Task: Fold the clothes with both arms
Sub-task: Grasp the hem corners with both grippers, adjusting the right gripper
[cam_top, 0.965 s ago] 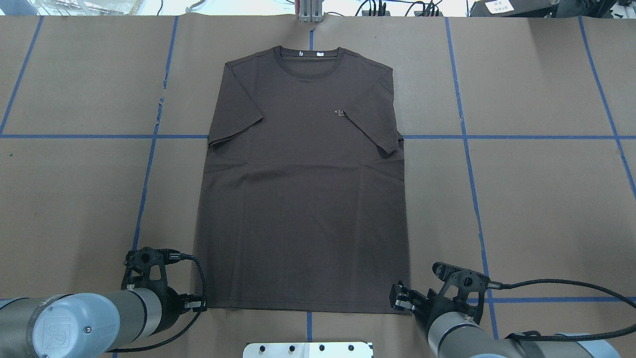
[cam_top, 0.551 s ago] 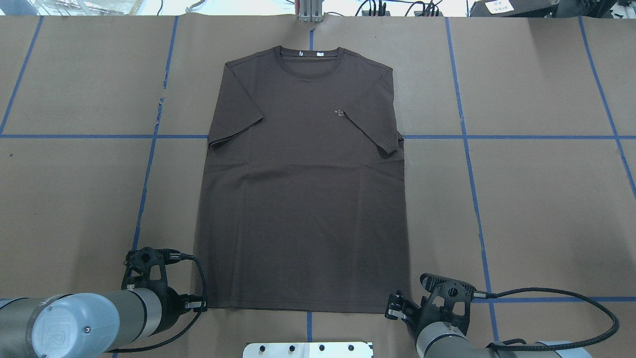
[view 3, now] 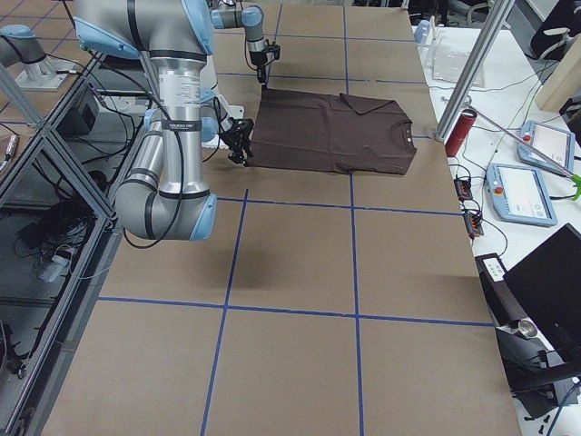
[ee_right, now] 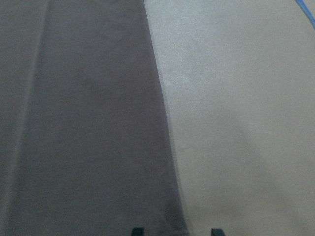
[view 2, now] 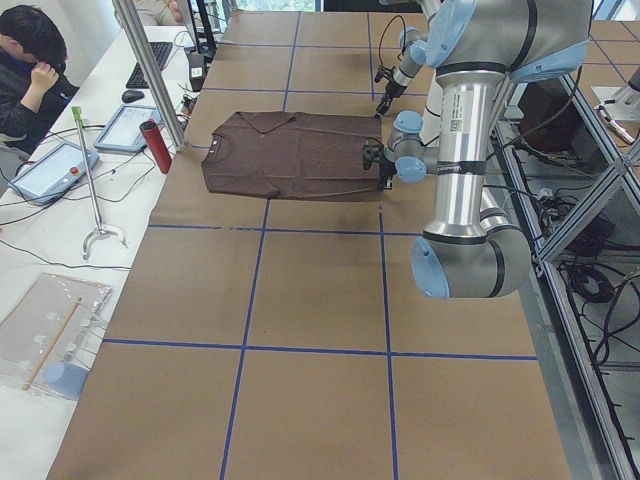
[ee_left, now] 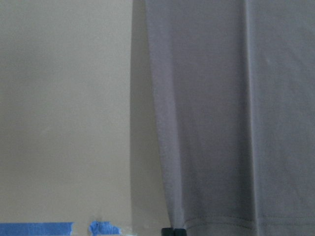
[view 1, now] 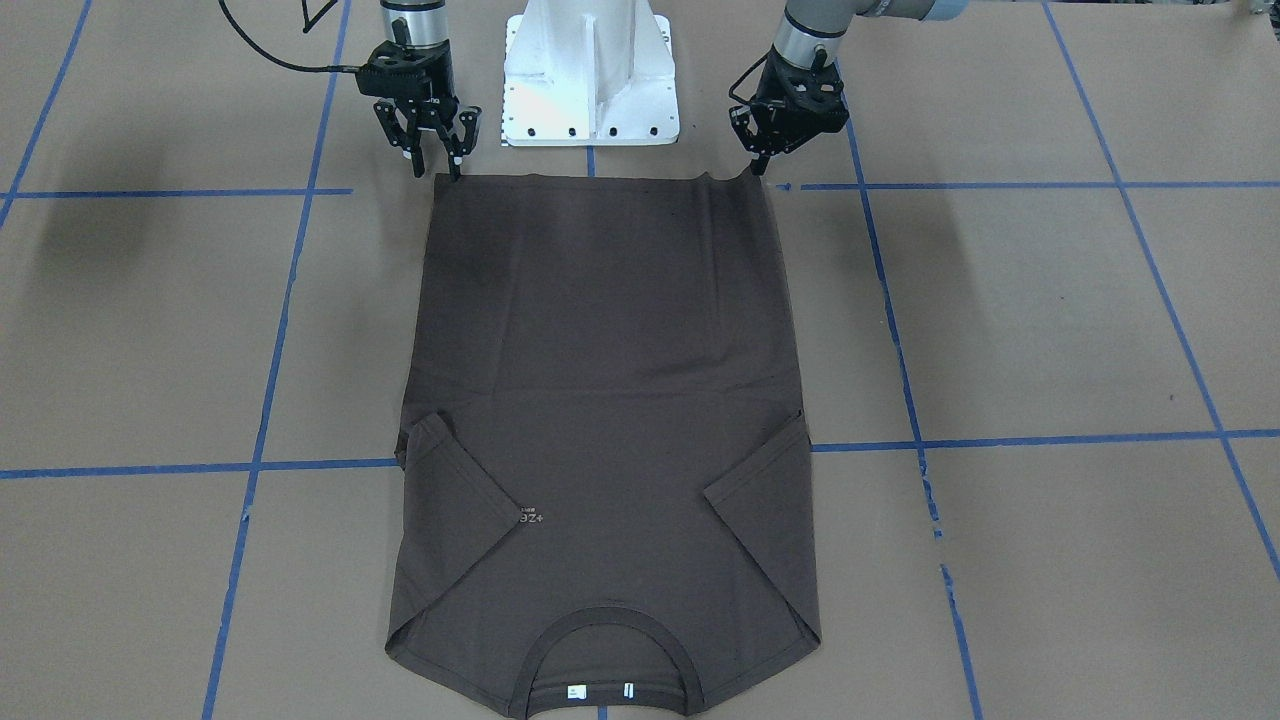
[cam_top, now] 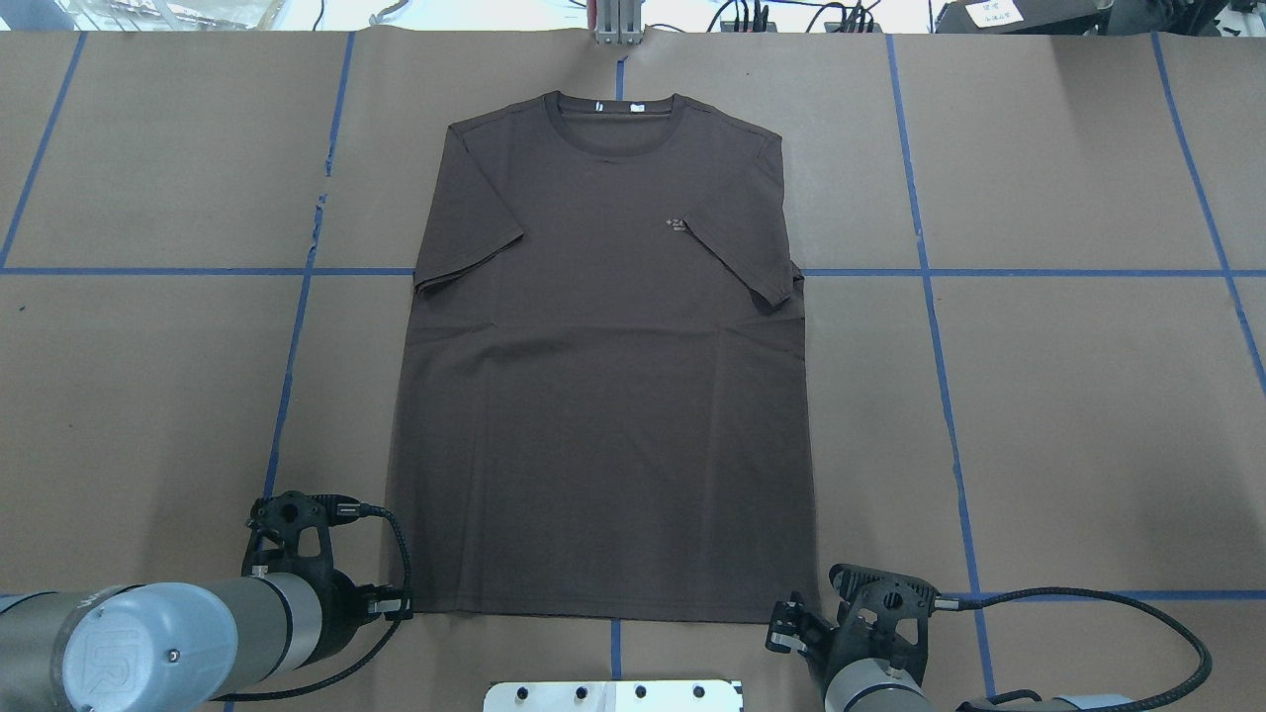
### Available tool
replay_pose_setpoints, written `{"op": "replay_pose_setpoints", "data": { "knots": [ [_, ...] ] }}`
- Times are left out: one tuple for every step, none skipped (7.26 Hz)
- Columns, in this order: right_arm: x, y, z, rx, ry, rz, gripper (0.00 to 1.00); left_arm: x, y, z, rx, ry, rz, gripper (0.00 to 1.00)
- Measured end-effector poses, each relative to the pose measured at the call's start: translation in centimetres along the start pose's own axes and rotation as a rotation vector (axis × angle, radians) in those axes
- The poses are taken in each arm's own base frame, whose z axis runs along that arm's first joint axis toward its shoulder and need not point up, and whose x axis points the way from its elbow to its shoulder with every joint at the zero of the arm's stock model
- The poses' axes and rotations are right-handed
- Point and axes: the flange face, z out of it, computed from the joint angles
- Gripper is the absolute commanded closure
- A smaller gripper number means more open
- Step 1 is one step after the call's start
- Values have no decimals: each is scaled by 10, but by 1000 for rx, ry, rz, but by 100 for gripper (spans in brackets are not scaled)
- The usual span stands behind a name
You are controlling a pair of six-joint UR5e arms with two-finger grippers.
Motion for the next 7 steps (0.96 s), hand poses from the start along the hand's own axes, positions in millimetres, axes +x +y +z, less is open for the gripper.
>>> {"op": "replay_pose_setpoints", "data": {
  "knots": [
    [-2, 1, 0, 0, -3, 0, 45, 0, 0, 0, 0, 0, 0, 100],
    [-3, 2, 0, 0, -4, -1, 45, -1, 0, 0, 0, -1, 0, 100],
    [-3, 3, 1, 1, -2, -2, 45, -1, 0, 0, 0, -1, 0, 100],
    [-2, 4, 3, 2, 1, -5, 45, -1, 0, 0, 0, 0, 0, 100],
    [-2, 5, 5, 3, 3, -7, 46, -1, 0, 0, 0, 0, 0, 100],
    [-2, 6, 6, 5, 3, -7, 61, 0, 0, 0, 0, 1, 0, 100],
    [-3, 6, 5, 9, 1, -6, 89, 0, 0, 0, 0, 1, 0, 100]
  ]
}}
